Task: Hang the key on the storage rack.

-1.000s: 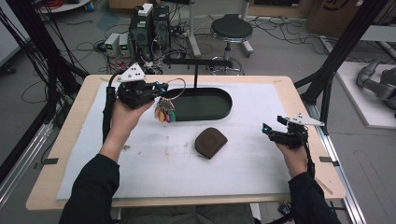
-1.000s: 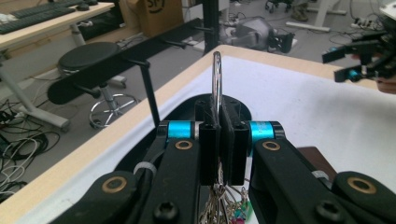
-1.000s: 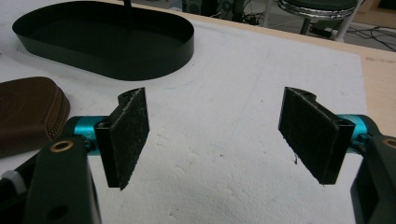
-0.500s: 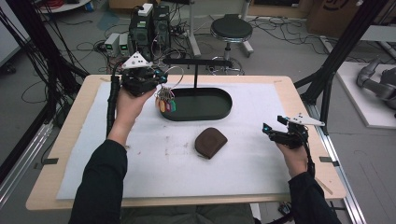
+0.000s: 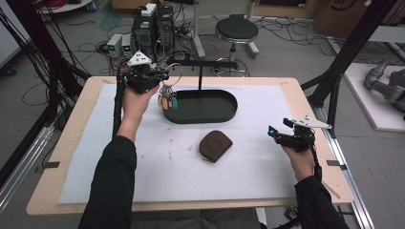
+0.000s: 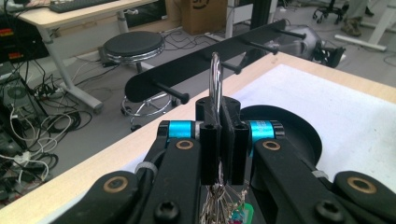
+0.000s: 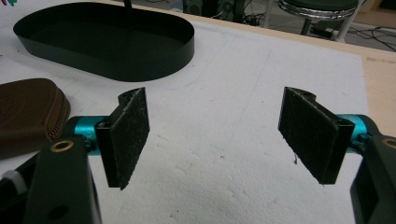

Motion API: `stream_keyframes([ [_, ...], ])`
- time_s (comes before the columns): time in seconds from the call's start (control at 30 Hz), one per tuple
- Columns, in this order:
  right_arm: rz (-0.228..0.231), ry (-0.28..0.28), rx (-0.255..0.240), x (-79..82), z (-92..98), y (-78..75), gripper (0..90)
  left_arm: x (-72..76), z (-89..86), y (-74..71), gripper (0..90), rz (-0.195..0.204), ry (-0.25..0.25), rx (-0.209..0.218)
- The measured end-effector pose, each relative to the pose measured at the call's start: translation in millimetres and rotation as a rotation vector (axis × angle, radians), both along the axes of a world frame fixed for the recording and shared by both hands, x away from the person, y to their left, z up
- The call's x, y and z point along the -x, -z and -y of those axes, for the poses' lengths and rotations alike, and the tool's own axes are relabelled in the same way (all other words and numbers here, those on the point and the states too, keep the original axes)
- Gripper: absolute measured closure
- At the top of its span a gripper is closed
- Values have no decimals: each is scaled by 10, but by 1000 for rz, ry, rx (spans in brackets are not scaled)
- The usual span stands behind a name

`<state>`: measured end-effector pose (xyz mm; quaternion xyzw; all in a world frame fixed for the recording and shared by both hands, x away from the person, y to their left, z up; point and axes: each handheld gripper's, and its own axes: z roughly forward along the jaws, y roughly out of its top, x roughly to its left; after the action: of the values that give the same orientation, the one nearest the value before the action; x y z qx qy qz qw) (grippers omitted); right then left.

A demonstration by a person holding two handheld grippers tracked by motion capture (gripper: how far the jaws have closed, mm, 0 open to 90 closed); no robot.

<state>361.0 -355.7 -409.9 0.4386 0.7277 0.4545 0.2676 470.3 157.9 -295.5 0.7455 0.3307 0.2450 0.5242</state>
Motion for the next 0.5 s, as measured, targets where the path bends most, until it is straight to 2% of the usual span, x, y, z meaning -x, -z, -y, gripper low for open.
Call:
stream_keyframes([
  [0.17,0,0,-2,-1,0,1,250,-77,-7,38,866,-24,-17,3],
  [0.27,-2,3,-5,0,3,0,250,-119,3,50,866,-26,-21,11],
  [0.5,-1,6,-9,-4,9,1,250,-166,33,87,866,-35,-30,-2],
])
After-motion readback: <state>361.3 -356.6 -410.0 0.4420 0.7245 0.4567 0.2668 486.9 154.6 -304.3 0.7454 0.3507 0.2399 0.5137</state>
